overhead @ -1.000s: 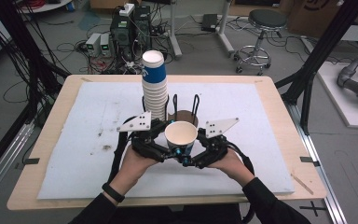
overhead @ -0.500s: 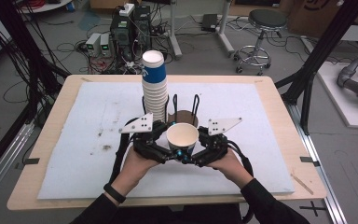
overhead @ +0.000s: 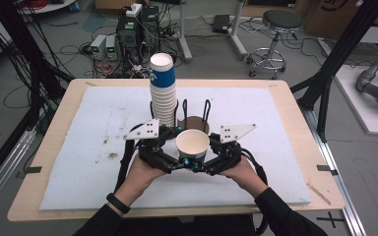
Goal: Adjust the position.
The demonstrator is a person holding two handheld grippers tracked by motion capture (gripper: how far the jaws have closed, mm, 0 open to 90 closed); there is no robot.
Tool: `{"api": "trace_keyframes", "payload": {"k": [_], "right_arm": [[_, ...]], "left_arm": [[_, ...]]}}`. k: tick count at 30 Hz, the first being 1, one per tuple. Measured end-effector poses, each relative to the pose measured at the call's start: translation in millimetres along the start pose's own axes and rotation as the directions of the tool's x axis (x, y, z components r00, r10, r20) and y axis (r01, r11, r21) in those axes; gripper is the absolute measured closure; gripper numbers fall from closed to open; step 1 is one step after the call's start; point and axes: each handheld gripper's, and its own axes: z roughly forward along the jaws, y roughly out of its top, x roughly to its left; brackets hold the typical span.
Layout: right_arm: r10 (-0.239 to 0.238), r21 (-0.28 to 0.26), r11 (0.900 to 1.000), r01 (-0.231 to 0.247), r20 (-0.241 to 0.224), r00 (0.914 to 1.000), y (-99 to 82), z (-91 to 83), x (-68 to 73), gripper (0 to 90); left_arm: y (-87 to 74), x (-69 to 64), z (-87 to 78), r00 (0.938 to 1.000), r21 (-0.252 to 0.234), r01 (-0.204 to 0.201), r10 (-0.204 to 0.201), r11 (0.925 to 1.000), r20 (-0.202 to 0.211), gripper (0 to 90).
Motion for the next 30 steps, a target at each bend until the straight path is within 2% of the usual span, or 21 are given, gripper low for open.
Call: {"api": "trace_keyframes", "payload": {"k": [4,9,15,21,30], "right_arm": [[0.0,-0.004,1.0,0.0,0.004,1.0,0.2,-3.0,-1.3,24.3],[0.004,-0.02,0.9998,-0.004,0.011,0.9999,0.9,-6.7,-2.9,24.3],[0.01,-0.045,0.999,-0.009,0.021,0.9997,1.9,-11.0,-4.3,24.3],[0.02,-0.072,0.9972,-0.018,0.021,0.9996,2.8,-14.0,-5.0,24.4],[0.024,-0.074,0.997,-0.023,0.012,0.9996,2.8,-13.2,-3.2,24.3]], "left_arm": [[1.4,-0.2,-8.2,1.0,0.004,-0.006,0.006,1.0,-0.003,10.9],[-1.7,1.7,-21.3,0.9996,-0.013,-0.007,0.007,0.9999,-0.029,10.9],[-9.7,3.0,-25.5,0.9992,-0.006,-0.008,0.007,1.0,-0.04,11.0],[-24.7,3.1,-18.2,0.9992,0.027,0.011,-0.01,0.9996,-0.039,10.9],[-38.8,0.4,-1.3,0.9996,0.073,0.024,-0.023,0.9971,-0.014,10.9]]}}
